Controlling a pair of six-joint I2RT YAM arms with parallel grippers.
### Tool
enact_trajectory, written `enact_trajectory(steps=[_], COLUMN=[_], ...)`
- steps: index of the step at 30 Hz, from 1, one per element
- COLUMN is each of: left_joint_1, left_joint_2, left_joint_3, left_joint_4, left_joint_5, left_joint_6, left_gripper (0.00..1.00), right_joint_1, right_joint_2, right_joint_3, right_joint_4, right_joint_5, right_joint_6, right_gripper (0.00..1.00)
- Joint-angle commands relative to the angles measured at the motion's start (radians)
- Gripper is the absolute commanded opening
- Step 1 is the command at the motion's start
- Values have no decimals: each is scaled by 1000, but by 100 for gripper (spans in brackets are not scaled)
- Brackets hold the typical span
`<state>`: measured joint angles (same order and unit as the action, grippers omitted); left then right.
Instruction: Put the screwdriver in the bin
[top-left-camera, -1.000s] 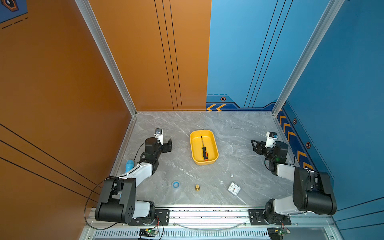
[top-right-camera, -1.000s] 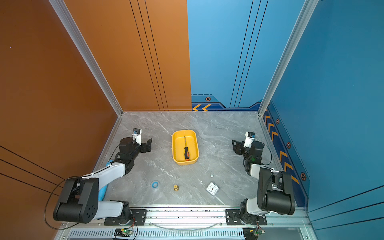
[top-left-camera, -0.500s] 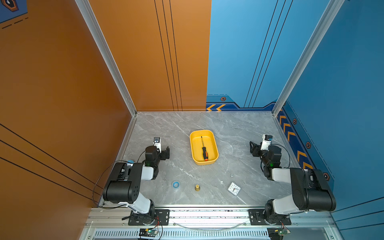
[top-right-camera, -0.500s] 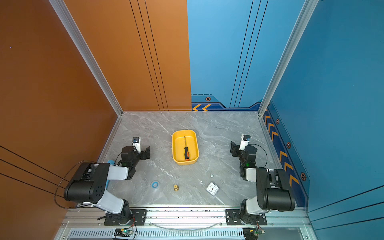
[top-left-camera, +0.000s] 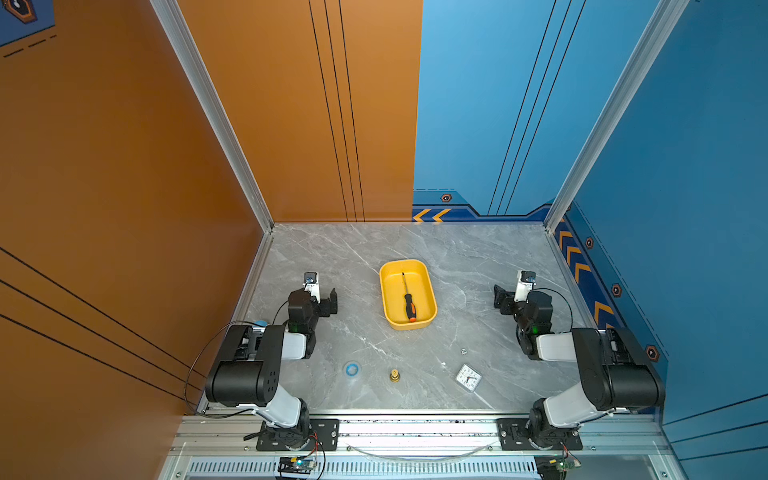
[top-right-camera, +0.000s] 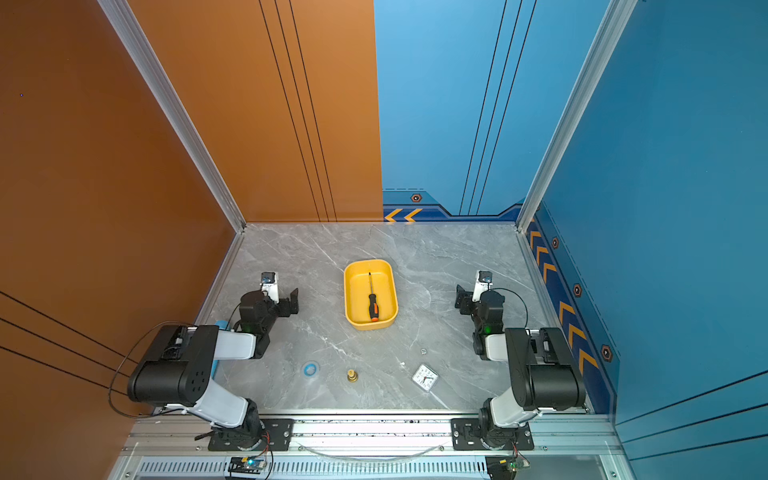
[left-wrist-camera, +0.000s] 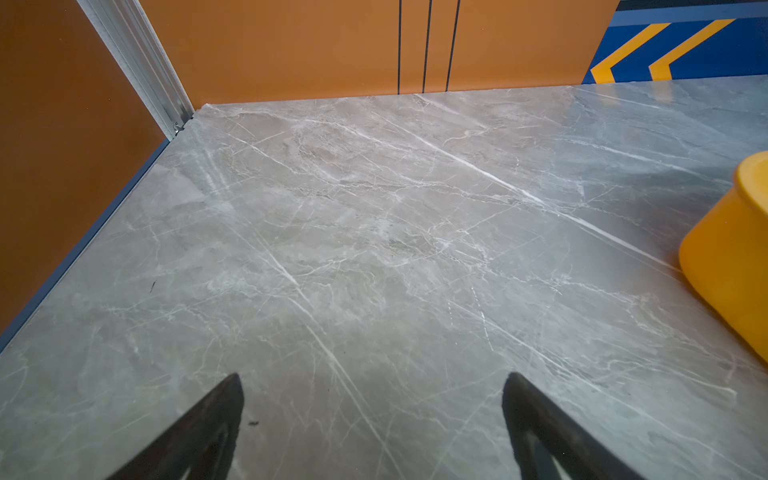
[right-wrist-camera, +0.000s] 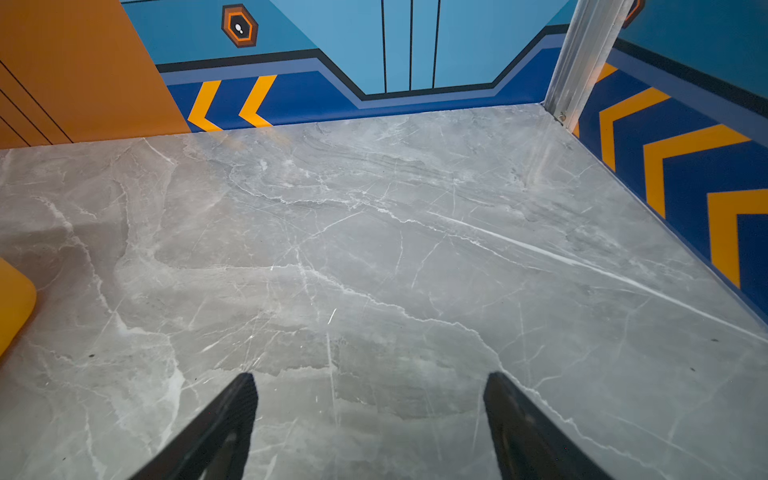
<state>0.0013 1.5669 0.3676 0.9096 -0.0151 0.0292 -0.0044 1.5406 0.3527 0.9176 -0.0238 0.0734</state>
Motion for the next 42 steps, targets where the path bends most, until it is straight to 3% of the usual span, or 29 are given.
enact_trajectory(steps=[1,9,42], left_joint_1=[7,6,5], left_joint_2=[1,-1,-1], left_joint_3=[15,12,12], left_joint_4=[15,15,16], left_joint_5=[18,18,14], left_joint_6=[-17,-18,-17], left_gripper=[98,98,98], right_joint_1=[1,3,15], right_joint_2=[9,9,8], right_joint_3=[19,17,15], right_joint_4=[0,1,4], right_joint_5=[21,22,60], right_joint_6=[-15,-15,-20], right_gripper=[87,100,100])
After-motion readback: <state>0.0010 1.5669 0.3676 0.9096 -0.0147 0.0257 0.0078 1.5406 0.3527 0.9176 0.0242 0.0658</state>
